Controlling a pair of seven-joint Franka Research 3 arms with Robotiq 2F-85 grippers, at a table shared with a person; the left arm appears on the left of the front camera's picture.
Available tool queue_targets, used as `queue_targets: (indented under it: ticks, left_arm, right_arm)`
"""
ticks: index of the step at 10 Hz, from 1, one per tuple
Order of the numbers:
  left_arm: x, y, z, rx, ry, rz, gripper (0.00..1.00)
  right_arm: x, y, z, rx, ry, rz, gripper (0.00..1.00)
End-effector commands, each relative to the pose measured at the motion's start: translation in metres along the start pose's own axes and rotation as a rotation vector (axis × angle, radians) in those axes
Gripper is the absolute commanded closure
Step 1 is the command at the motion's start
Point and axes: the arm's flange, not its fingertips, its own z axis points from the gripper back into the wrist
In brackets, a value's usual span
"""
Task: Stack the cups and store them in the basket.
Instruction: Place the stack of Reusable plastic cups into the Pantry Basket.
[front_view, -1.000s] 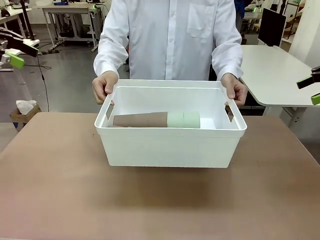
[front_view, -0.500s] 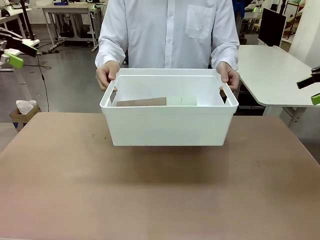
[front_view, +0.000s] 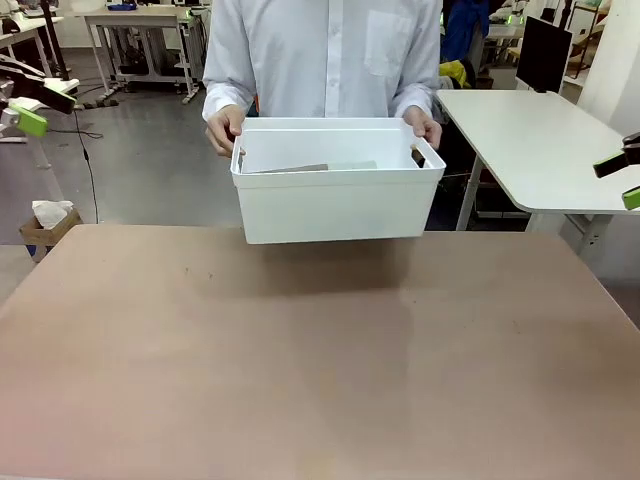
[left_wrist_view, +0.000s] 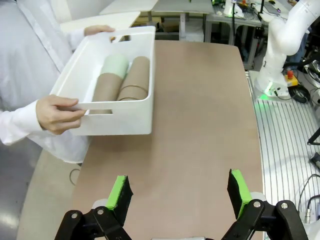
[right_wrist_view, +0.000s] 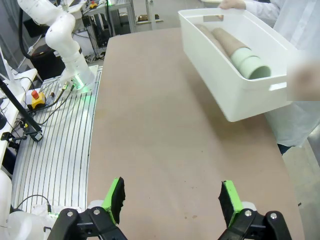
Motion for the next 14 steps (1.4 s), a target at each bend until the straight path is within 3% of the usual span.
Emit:
queue_targets:
  ticks: [1,14]
  left_arm:
    - [0.0016,0.0011,-0.0001,0.001,0.002,0.004,0.0]
    - [0.0016,0.0011,-0.0001,0.001,0.002,0.004,0.0]
  right_arm:
    - [0.0047,0.0003,0.0024,-0.002,-0.021,-0.014,0.0]
    - [0.0047,0.0003,0.0024,-0.002,-0.021,-0.014,0.0]
